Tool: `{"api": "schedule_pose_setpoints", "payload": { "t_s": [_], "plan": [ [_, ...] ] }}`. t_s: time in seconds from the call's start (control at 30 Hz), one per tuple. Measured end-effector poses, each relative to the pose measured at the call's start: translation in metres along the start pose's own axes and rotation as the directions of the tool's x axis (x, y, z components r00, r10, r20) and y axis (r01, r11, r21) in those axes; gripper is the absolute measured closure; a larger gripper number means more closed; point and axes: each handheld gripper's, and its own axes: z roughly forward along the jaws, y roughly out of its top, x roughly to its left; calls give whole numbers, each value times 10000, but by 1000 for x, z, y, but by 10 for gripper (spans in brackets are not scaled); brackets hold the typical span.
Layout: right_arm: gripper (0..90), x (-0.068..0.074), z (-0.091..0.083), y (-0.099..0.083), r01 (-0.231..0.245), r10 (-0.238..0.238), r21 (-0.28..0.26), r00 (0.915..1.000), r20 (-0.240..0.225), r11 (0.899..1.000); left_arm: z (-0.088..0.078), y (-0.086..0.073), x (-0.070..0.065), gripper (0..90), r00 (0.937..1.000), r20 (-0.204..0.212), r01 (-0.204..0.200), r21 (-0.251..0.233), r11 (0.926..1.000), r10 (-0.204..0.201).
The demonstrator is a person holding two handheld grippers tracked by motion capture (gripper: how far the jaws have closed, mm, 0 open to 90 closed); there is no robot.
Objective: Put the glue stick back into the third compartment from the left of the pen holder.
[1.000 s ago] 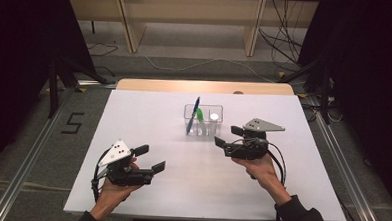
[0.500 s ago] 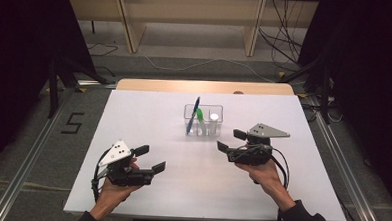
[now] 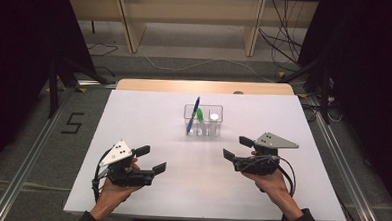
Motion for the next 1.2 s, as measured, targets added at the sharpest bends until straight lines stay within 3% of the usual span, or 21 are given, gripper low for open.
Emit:
{"api": "schedule_pose_setpoints", "payload": {
  "t_s": [1.2],
  "plan": [
    [216,0,-40,-39,107,-90,-383,9989,456,9992,4,-5,-7,150,9995,321,-15,354,9994,4]
  ]
}}
